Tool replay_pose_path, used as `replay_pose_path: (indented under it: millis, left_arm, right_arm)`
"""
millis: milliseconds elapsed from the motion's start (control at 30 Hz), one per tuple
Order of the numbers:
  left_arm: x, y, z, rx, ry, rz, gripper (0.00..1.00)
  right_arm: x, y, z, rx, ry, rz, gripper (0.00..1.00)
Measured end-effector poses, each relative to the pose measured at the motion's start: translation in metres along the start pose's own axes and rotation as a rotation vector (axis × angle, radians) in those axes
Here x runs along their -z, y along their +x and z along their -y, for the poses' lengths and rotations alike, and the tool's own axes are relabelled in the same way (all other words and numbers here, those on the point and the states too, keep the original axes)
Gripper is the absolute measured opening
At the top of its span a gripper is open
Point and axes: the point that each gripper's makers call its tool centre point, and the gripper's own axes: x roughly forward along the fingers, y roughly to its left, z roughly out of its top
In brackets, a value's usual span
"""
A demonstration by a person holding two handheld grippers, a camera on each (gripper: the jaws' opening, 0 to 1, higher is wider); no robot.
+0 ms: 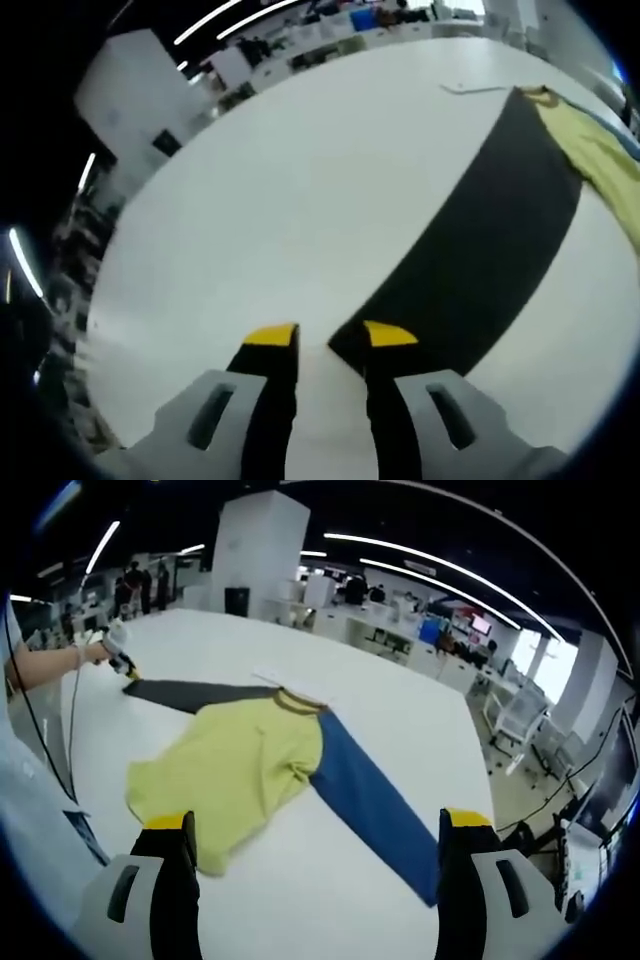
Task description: Fold the garment on the visible template until the final outline fits inside the template.
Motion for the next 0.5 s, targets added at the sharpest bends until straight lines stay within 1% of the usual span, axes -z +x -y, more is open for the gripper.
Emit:
replay_pose_path:
  millis: [233,500]
  left_arm:
    - [-0.008,-0.007,-0.002,-0.009,0.004,0.031,0.15]
    - [-0.011,-0.018,-0.002,-0.005,-0.016,0.048,0.13]
  right_arm:
    - [-0.001,-0.002,-0.002,-0.007,0.008,0.016,1.0]
    - [-0.003,-0.004,-0.001,-0.009,0.005,0.031,1.0]
